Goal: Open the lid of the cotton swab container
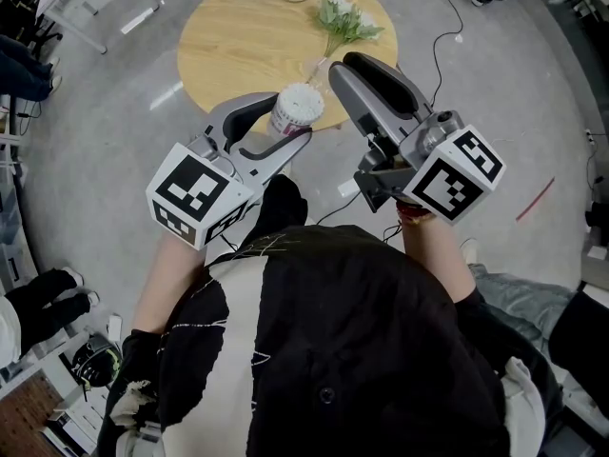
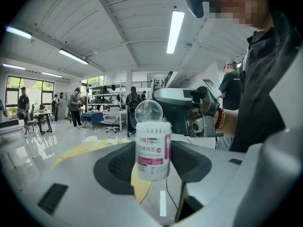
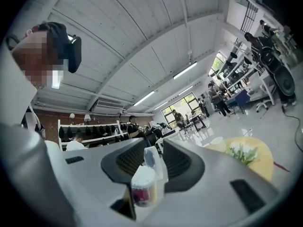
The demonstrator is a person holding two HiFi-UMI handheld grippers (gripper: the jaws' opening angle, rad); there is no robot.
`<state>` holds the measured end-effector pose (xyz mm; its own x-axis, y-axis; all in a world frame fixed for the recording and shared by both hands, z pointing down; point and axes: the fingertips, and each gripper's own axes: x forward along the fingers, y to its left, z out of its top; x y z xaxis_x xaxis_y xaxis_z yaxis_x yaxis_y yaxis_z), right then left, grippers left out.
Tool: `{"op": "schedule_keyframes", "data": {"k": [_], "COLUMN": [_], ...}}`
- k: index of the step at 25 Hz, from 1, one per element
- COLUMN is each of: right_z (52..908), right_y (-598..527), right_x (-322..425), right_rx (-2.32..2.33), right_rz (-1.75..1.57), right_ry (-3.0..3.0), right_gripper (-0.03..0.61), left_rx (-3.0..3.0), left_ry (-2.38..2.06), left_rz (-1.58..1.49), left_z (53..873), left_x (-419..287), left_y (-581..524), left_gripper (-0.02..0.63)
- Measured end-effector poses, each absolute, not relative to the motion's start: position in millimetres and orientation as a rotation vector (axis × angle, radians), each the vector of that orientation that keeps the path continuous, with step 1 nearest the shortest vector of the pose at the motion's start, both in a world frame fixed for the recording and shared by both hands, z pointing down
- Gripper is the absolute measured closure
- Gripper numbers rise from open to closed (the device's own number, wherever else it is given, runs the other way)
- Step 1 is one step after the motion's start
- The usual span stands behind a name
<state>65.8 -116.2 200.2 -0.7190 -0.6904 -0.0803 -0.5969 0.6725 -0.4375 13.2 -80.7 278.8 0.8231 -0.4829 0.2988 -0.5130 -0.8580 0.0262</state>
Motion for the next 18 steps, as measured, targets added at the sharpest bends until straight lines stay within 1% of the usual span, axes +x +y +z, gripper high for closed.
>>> {"op": "schedule_keyframes", "data": {"k": [18], "right_z": [205], "right_y": [-126], "right_x": [83], "right_rx": [-1.080], "right_rz": [-0.654], "right_ry": [2.546], "right_gripper": [0.476], "left_rx": [2.913], "left_ry": [-0.762], "left_rz": [0.350], "left_z": [270], "left_x": [10], "left_y": [-76], "left_gripper": [0.371]}}
